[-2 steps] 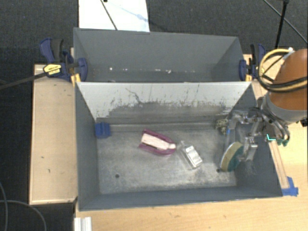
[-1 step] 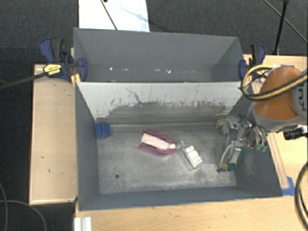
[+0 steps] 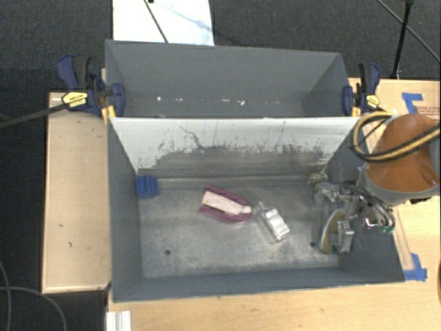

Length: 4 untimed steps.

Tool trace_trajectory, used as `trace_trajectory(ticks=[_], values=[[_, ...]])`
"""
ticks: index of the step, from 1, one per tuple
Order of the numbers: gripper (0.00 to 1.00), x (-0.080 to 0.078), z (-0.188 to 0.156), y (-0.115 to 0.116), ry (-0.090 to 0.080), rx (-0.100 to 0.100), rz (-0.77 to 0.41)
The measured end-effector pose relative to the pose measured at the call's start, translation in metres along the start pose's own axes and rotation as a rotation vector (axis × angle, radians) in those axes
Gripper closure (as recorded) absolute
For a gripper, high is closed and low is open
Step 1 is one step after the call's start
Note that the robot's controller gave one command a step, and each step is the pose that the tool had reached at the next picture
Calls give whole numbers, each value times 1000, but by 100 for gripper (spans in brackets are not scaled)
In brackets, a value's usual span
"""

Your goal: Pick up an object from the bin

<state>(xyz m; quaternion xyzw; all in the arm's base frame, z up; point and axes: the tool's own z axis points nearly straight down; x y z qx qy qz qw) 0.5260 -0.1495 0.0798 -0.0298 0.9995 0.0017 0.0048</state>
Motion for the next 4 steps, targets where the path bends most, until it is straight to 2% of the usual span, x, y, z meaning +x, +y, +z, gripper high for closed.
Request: trace_trajectory(ticks=[1,2,3,4], values=[[100,2,1,4,15,-8,-9],[100,24,-35,6,9,2,-79],[100,21,-134,10,-1,7,-65],[0,23,-130,11,7,3,-65]])
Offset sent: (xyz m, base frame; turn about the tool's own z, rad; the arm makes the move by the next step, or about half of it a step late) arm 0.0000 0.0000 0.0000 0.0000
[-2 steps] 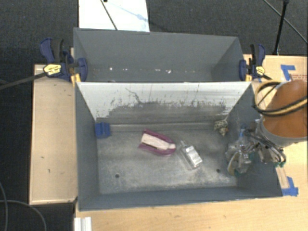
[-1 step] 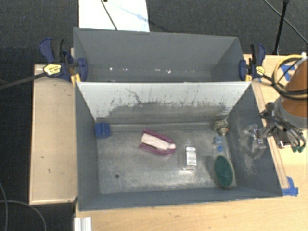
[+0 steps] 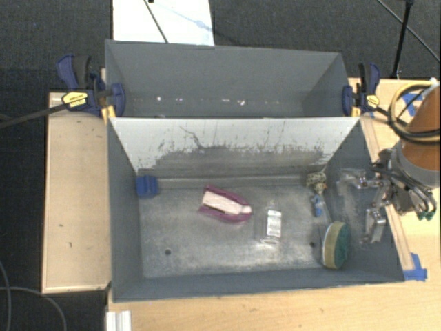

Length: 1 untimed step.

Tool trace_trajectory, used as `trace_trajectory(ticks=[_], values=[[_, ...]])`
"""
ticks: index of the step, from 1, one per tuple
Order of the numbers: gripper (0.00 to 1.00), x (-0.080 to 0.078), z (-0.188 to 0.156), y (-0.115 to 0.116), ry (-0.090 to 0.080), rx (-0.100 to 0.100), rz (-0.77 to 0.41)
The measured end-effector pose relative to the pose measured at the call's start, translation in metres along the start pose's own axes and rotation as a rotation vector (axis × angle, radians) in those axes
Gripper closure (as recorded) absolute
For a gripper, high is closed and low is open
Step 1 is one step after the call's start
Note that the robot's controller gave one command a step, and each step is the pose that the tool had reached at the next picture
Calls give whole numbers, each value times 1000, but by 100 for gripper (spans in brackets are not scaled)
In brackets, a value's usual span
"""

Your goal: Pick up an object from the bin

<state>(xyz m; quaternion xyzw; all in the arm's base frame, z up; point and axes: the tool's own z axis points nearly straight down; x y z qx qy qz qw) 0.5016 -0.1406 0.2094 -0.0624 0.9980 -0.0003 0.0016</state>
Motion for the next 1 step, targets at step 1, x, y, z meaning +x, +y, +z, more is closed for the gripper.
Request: trace_trajectory(ticks=[1], values=[[0,0,135,-4,6,-3,-243]])
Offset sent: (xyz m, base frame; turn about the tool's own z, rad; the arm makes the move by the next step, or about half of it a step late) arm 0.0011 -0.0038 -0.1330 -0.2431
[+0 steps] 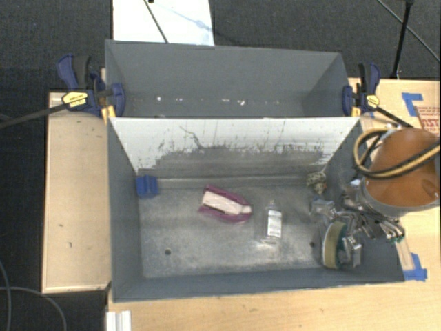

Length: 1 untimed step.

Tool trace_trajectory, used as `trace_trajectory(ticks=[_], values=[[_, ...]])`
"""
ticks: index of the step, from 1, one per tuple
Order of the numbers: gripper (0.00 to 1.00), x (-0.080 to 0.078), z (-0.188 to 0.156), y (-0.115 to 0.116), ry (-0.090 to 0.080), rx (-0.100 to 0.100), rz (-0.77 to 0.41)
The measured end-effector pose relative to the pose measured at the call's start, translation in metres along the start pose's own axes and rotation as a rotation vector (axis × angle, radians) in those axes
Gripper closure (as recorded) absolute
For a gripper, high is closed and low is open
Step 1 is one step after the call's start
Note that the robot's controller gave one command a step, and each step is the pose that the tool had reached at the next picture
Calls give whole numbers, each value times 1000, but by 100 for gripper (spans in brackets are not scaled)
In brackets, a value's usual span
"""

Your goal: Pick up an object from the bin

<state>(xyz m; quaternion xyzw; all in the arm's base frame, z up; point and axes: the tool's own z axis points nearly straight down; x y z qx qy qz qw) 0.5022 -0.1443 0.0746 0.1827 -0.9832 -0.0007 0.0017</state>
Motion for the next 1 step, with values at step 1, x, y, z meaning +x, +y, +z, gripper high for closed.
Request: trace_trajectory(ticks=[1], values=[[100,-2,-3,2,-3,-2,-5]])
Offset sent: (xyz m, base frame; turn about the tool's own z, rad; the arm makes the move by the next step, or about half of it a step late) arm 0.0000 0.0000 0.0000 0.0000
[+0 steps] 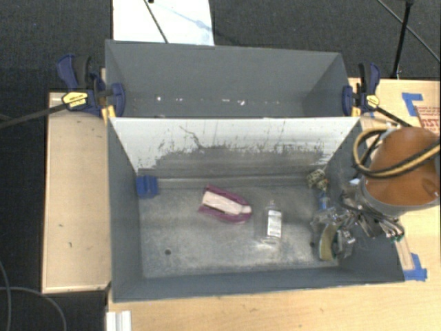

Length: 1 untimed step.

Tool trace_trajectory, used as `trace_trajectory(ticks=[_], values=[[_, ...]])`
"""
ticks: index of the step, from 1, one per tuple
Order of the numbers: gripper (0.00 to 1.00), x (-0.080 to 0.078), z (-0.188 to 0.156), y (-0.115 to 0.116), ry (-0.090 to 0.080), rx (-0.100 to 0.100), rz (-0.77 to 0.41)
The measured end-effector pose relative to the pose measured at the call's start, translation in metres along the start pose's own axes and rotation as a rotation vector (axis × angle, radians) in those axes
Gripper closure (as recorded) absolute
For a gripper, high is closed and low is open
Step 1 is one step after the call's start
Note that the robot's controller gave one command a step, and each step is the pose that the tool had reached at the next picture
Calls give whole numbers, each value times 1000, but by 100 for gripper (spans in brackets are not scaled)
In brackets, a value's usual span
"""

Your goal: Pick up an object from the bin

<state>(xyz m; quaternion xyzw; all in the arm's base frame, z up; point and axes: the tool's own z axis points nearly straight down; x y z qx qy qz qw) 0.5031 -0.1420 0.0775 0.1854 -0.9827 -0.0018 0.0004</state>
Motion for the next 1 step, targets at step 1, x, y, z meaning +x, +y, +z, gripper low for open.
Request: trace_trajectory(ticks=[1], values=[[100,-6,-140,9,-9,9,-5]])
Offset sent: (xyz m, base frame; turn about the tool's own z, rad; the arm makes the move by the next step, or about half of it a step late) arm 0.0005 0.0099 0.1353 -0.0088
